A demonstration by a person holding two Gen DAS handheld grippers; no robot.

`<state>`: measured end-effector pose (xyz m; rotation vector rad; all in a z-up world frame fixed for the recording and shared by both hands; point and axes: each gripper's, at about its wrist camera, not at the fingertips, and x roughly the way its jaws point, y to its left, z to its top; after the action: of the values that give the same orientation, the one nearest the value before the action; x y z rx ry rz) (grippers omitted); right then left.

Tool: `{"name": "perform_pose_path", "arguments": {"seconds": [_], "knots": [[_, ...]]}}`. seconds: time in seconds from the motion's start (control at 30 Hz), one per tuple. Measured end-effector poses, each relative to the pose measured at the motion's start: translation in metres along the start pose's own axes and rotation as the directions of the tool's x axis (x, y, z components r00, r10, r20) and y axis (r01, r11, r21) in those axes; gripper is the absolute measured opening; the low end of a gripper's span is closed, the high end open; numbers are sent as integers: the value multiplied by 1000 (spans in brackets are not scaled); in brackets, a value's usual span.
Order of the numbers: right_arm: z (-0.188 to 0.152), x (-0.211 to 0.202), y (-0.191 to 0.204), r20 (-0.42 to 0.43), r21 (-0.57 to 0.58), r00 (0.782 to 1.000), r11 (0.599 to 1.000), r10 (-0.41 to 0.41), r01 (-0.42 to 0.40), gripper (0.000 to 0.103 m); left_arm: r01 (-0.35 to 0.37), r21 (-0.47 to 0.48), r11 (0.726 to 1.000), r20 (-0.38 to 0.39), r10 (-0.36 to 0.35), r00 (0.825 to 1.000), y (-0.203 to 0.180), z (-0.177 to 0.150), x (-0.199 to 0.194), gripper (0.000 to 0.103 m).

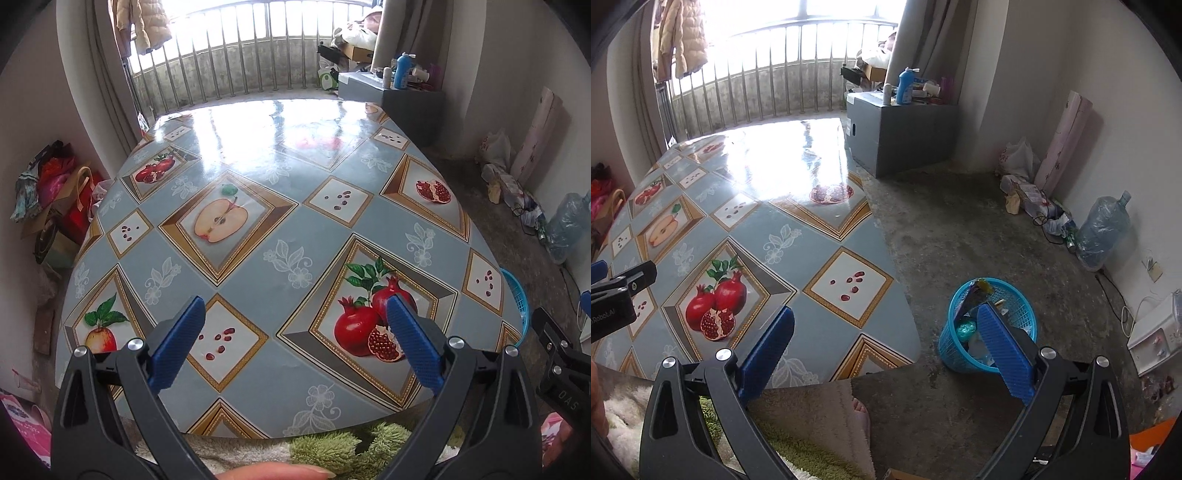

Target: Collect trash

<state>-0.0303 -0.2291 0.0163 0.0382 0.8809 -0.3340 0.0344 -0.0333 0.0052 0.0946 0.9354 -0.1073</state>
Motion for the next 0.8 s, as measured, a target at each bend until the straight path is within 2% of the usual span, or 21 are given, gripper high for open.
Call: {"name": "perform_pose_path", "arguments": {"seconds": [0.5,0.6,0.8], "knots": [[1,-4,-14,10,42,999,999,-32,31,96,38,24,999,4,-38,999,-15,11,-3,94],[1,-4,-17,5,61,1000,998,-11,11,97,38,36,999,4,-38,999,-17,12,-2,94],[-1,-4,-21,-2,61,1000,998,-27,27,96,24,38,999,9,-24,1000,-19,12,-1,94]]}}
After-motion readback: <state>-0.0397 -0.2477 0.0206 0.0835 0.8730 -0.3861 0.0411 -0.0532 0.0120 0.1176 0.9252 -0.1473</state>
